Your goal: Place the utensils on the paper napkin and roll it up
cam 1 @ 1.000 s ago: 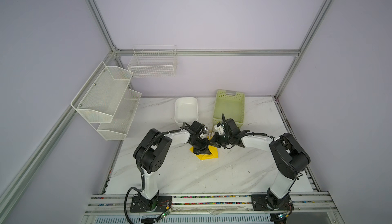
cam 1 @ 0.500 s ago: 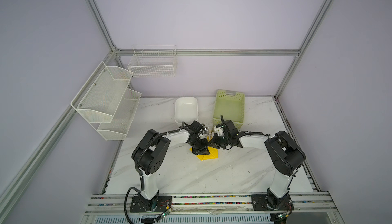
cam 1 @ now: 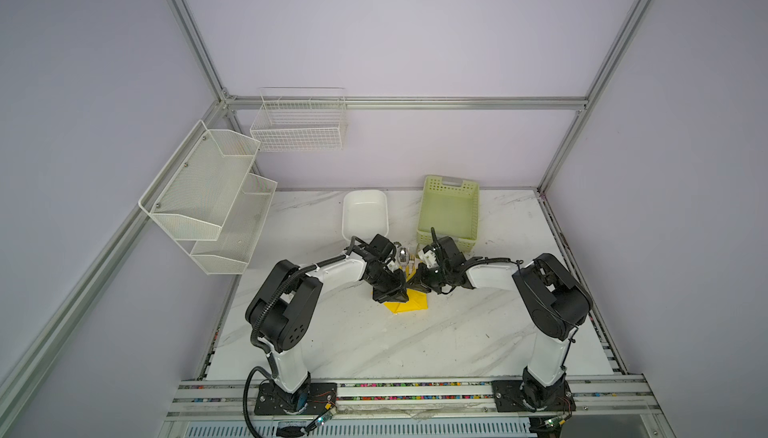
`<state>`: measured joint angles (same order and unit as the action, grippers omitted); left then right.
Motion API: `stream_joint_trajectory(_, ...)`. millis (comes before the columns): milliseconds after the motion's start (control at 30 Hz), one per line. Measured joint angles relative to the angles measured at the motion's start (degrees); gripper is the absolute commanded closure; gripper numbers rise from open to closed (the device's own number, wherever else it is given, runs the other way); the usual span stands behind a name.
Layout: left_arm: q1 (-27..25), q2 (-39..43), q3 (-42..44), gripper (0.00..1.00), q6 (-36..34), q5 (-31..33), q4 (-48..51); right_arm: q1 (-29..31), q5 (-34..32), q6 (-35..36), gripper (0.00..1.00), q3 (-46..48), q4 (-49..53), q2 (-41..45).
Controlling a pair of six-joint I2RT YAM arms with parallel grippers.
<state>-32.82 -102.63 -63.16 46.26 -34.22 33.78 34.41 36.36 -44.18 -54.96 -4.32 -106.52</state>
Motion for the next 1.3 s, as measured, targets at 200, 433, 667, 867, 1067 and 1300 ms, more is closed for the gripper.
stream_joint_trajectory(200,0.3,-0.4,0.1,0.9,-1.1,1.1,0.7,0.0,-0.2,0.1,1.0,0.0,0.0,0.0)
stream_joint_trajectory(433,0.5,-2.4,0.1,0.91,-1.5,1.5,0.6,0.0,-0.2,0.1,1.0,0.0,0.0,0.0)
stream_joint_trajectory(667,0.5,-3.3,0.1,0.96,-1.9,1.8,0.5,0.0,-0.2,0.1,1.0,0.0,0.0,0.0)
stream_joint_trajectory(867,0.5,-3.7,0.1,0.96,-2.0,2.4,0.4,0.0,-0.2,-0.1,1.0,0.0,0.0,0.2)
stream_joint_trajectory(1067,0.5,-3.7,0.1,0.96,-2.0,2.8,0.3,0.4,0.1,-0.4,1.0,0.0,0.0,1.3)
stream_joint_trajectory(1300,0.5,-3.7,0.1,0.96,-2.0,3.0,0.2,2.0,0.8,-0.7,1.0,0.0,-0.2,1.9)
